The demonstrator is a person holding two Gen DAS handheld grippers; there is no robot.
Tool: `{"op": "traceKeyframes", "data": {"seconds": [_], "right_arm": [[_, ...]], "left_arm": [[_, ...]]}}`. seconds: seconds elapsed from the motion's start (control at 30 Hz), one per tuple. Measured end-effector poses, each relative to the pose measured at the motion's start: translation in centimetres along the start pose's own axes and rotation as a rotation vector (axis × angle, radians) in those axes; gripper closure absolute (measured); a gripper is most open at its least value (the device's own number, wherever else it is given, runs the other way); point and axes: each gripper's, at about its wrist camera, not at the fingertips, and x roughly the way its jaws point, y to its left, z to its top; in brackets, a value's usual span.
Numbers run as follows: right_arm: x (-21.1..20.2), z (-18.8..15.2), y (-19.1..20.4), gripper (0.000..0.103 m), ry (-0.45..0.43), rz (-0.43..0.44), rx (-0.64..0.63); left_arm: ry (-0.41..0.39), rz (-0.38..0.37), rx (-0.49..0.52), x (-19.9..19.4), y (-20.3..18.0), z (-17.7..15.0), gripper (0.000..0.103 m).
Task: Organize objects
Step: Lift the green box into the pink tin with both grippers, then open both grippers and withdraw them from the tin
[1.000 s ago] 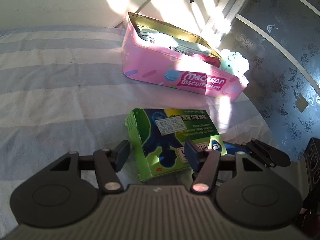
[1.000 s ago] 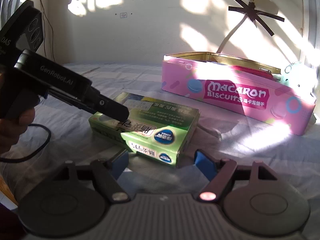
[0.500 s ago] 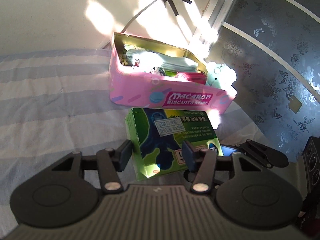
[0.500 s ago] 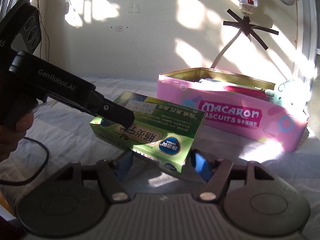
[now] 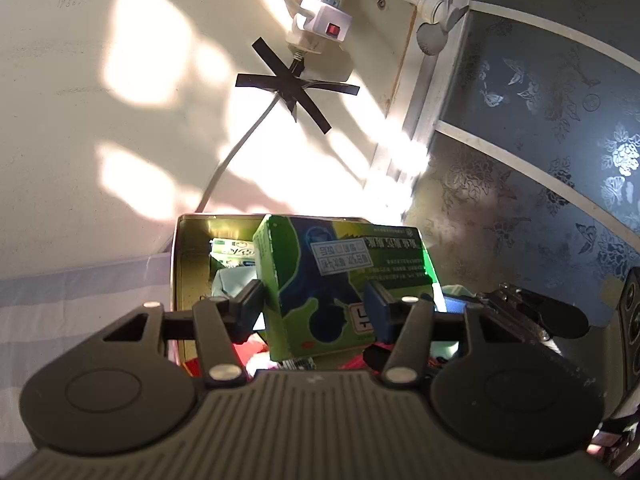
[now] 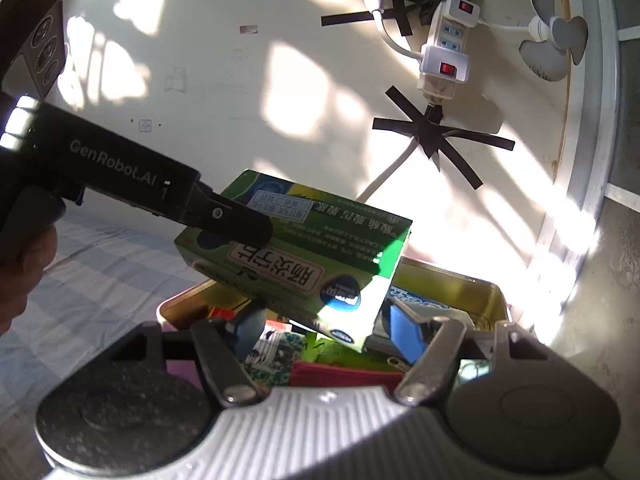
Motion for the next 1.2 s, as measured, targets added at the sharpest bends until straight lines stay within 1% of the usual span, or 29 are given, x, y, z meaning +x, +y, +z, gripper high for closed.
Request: {"op": "traceKeyframes", "data": {"seconds": [0.1,0.27,0.33,0.37,0.4,0.43,0.5,0.57,0.63,0.73,0.77,0.8,0.83,0.9,0.93,1.03,1.1,1.2], "right_arm": [[3.7,0.9,-1.8,0.037,0.058,-0.004,0.013],[9.0,1.3,-3.4,0.035,0.163,-0.04,0.016],[10.7,1.3,-3.9,0.03,0.209,-0.055,0.031],[11.4,1.5,-4.3,0.029,0.246,-0.047,0.059],[11.8,1.6,-4.9,0.028,0.258,-0.033,0.096],[11.8,1.7,-5.3,0.022,0.25,-0.028,0.114],[11.6,1.7,-5.8,0.016,0.235,-0.063,0.142],[10.6,1.4,-6.1,0.016,0.216,-0.04,0.186],[9.1,0.9,-6.1,0.017,0.186,-0.025,0.226],[5.8,0.2,-5.0,0.018,0.11,-0.021,0.263],[4.6,0.0,-4.5,0.018,0.079,-0.022,0.271],[2.8,-0.5,-3.7,0.018,0.04,-0.023,0.283],[1.6,-0.8,-3.1,0.018,0.016,-0.021,0.298],[-0.9,-1.8,-1.8,0.018,-0.018,-0.008,0.336],[-2.2,-2.4,-1.1,0.018,-0.031,0.003,0.356],[-5.1,-4.3,0.8,0.018,-0.038,0.016,0.401],[-6.7,-5.6,1.8,0.018,-0.02,0.018,0.433],[-8.4,-7.3,2.7,0.018,0.012,0.018,0.484]], "left_arm": [[0.021,0.01,-0.014,3.5,1.0,1.4,0.046],[0.054,0.022,-0.053,8.4,2.6,2.0,0.046],[0.075,0.02,-0.072,10.1,3.0,1.9,0.046],[0.08,0.033,-0.073,10.9,3.0,1.8,0.044],[0.08,0.051,-0.066,11.4,3.0,1.7,0.044],[0.088,0.07,-0.058,11.8,3.0,1.6,0.044],[0.099,0.104,-0.064,12.2,3.1,1.3,0.044],[0.104,0.111,-0.072,11.6,3.1,1.0,0.044],[0.102,0.139,-0.053,10.6,2.8,0.8,0.044],[0.07,0.167,-0.013,7.9,1.9,0.6,0.043],[0.057,0.171,-0.001,6.8,1.5,0.4,0.042],[0.047,0.177,0.013,5.6,1.0,0.2,0.037],[0.035,0.189,0.031,4.4,0.3,-0.2,0.035],[0.012,0.207,0.064,1.9,-1.0,-1.2,0.028],[0.006,0.209,0.082,0.7,-1.6,-1.9,0.028],[0.008,0.234,0.111,-2.2,-2.9,-4.2,0.027],[0.026,0.253,0.114,-3.8,-3.4,-5.7,0.022],[0.039,0.276,0.103,-5.8,-3.7,-7.5,0.016]]}}
